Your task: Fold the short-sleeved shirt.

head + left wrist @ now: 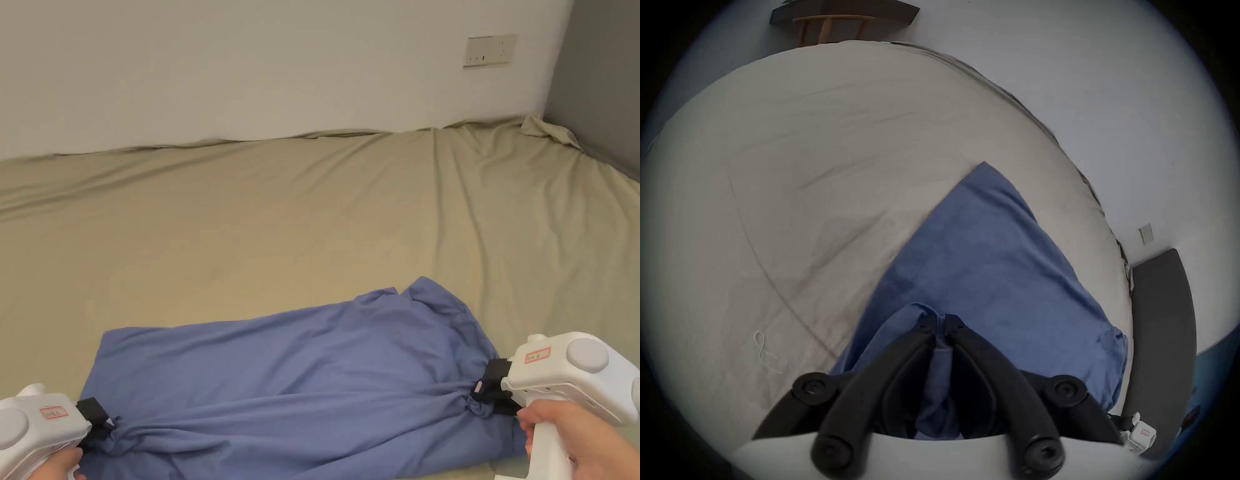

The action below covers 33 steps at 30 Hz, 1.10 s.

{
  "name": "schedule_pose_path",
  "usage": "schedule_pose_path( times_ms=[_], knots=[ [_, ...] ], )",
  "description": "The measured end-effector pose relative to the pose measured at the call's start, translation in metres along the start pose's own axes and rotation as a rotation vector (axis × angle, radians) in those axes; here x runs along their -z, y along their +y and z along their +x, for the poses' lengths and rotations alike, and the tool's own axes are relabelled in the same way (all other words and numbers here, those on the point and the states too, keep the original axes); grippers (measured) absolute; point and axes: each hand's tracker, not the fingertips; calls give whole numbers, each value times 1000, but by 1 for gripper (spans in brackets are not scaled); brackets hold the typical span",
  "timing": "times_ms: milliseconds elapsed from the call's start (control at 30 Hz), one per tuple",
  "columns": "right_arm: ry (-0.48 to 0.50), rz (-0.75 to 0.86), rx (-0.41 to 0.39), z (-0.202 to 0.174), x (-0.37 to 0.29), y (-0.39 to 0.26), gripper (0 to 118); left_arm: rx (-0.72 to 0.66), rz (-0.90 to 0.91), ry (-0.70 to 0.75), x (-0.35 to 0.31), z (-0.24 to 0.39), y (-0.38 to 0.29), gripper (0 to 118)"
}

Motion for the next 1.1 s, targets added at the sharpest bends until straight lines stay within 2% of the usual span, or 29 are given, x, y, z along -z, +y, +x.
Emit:
schedule_pose_path(
  times_ms=[33,67,100,133,167,200,233,300,433,467,500,533,567,600,700,733,800,833,867,933,967,1000,1033,1100],
  knots=[
    [-17,0,-44,-3,-1,1,21,15,6,4,-1,2,-1,27],
    [-23,-6,-90,-7,-3,3,45,35,8,-4,-5,4,2,79],
    [-23,-9,-140,-14,-9,6,76,77,3,-53,-15,10,6,112],
    [23,-14,-207,-25,-23,5,108,108,7,-56,-28,17,10,118],
    [48,35,-265,-35,-40,-1,118,153,58,-53,-46,25,9,118],
    [78,133,-337,-46,-65,-9,118,198,188,-159,-75,31,9,118],
    [104,275,-410,-56,-97,-17,118,277,267,-167,-102,36,6,118],
    [106,374,-536,-76,-147,-51,118,395,382,-170,-148,40,-13,118],
    [77,499,-697,-84,-198,-125,118,534,354,-55,-198,29,-63,118],
    [72,539,-735,-84,-205,-149,113,542,353,-45,-202,17,-82,114],
    [41,563,-755,-83,-209,-172,98,537,326,-48,-203,9,-99,90],
    [32,547,-759,-75,-202,-181,68,531,301,-55,-200,2,-112,42],
    [25,533,-769,-70,-197,-194,9,501,230,-42,-194,-7,-127,0],
    [-5,525,-773,-67,-193,-206,3,477,202,-27,-188,-14,-137,0],
    [97,437,-772,-58,-188,-225,3,409,113,-38,-168,-34,-141,0],
    [85,452,-776,-58,-188,-228,3,414,124,-32,-163,-35,-137,0],
    [90,467,-854,-63,-193,-231,3,417,142,-2,-148,-40,-120,0],
    [99,465,-864,-65,-195,-230,3,425,176,39,-139,-41,-111,0],
    [103,464,-863,-66,-196,-227,3,437,211,59,-133,-37,-102,17],
    [118,442,-842,-68,-195,-219,3,477,191,128,-100,-37,-82,113],
    [126,423,-816,-67,-193,-216,3,481,114,181,-80,-33,-72,118],
    [127,411,-792,-65,-191,-213,3,454,173,147,-65,-34,-72,117],
    [118,407,-774,-64,-188,-211,3,471,101,166,-50,-34,-67,117],
    [98,399,-753,-59,-181,-206,3,483,83,183,-38,-27,-58,117]
  ],
)
